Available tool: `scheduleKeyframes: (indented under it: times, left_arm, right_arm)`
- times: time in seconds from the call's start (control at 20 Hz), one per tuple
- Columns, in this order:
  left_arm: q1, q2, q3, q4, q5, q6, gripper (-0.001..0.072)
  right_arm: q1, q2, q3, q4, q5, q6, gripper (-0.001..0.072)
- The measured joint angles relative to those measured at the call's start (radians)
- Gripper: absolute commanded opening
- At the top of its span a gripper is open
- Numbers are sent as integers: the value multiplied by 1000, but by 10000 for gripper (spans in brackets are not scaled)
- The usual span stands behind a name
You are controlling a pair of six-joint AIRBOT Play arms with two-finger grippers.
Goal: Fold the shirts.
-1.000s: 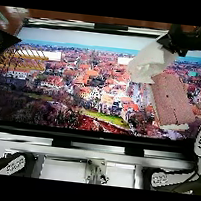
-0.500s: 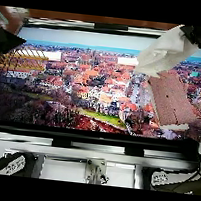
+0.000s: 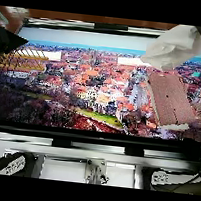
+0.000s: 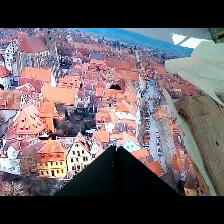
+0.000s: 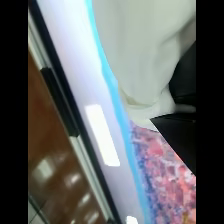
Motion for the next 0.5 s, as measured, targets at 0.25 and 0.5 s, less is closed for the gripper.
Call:
scheduleKeyframes:
  times: [0.25,0.5]
  left_arm:
    - [0,0,0,0,0,0,34]
    - [0,0,0,0,-1,0,33]
  right_arm:
    - [-37,25,-1,-281,-266,-24,46]
    - [-45,32,-24,-458,-446,-32,46]
